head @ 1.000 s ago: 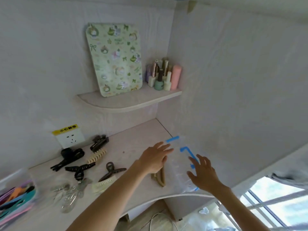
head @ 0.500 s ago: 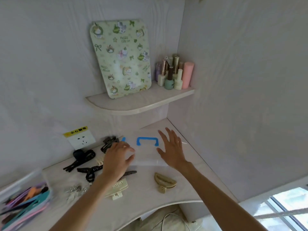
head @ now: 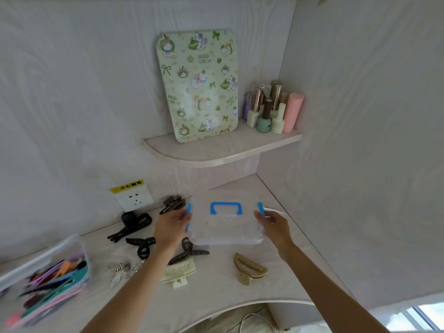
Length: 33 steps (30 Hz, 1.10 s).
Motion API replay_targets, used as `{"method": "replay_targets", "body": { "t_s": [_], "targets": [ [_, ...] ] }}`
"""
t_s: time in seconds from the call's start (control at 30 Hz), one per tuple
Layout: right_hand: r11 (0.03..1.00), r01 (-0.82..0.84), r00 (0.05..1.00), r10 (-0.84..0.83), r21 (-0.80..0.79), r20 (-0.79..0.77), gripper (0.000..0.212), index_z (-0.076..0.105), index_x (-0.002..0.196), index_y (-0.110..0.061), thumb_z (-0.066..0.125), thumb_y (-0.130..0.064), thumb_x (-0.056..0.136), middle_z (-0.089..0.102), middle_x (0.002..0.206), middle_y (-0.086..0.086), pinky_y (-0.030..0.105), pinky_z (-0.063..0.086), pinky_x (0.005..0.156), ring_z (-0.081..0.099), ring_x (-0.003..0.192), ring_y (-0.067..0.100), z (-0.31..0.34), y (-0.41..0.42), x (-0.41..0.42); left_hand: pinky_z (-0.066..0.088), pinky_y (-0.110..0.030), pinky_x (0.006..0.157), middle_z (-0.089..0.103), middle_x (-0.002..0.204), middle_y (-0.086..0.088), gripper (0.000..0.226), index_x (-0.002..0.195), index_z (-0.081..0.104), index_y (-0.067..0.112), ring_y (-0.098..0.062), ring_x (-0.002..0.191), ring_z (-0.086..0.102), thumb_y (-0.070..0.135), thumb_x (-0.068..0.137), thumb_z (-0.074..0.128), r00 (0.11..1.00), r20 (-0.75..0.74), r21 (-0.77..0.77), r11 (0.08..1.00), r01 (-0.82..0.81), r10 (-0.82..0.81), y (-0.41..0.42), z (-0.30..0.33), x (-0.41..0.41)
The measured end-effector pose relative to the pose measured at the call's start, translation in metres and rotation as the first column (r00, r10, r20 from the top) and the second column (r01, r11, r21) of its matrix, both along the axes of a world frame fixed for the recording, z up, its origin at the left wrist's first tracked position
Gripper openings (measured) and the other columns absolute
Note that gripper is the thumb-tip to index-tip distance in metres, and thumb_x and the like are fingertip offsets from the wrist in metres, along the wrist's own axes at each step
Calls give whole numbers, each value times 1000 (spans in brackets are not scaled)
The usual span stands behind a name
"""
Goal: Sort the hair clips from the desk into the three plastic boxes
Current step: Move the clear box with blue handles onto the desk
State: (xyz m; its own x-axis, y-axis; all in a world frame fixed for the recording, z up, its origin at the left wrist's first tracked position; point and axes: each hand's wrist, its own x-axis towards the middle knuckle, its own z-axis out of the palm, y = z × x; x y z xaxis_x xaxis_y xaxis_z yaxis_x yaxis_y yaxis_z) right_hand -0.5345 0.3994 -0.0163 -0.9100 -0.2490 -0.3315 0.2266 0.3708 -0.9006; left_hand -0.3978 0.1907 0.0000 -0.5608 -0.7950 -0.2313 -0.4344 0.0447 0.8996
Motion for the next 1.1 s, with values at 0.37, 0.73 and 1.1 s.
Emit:
{"method": "replay_targets", "body": {
  "t_s": [0.37, 0.73, 1.1],
  "targets": [
    [994, -95, 989, 88, 53, 122, 34, 59, 113, -10, 38, -32, 99, 64, 113, 12, 43, 49, 94, 61, 101, 31, -11, 5, -25, 45, -30, 84, 63, 111, -1, 28, 117, 58, 12, -14, 96, 57, 23, 90, 58, 995, 95, -251, 968, 18, 7, -3, -5, 25],
    [518, -192, 739, 635, 834, -224, 47, 37, 139, -15, 43, -11, 93, 39, 143, 4, 35, 38, 102, 40, 129, 23, -45, 16, -59, 19, -33, 113, 26, 152, 13, 67, 138, 38, 39, -11, 142, 22, 72, 82, 21, 734, 518, -597, 429, 678, -439, 6, 1, 24],
    [596, -193, 815, 539, 780, -210, 16, 64, 96, -19, 52, -28, 91, 63, 107, 2, 29, 45, 80, 58, 101, 21, -29, 32, -40, 48, -28, 81, 61, 114, 0, 36, 118, 57, 16, -9, 92, 57, 34, 87, 60, 984, 157, -511, 846, 153, -82, 6, 5, -1]
  ]
}}
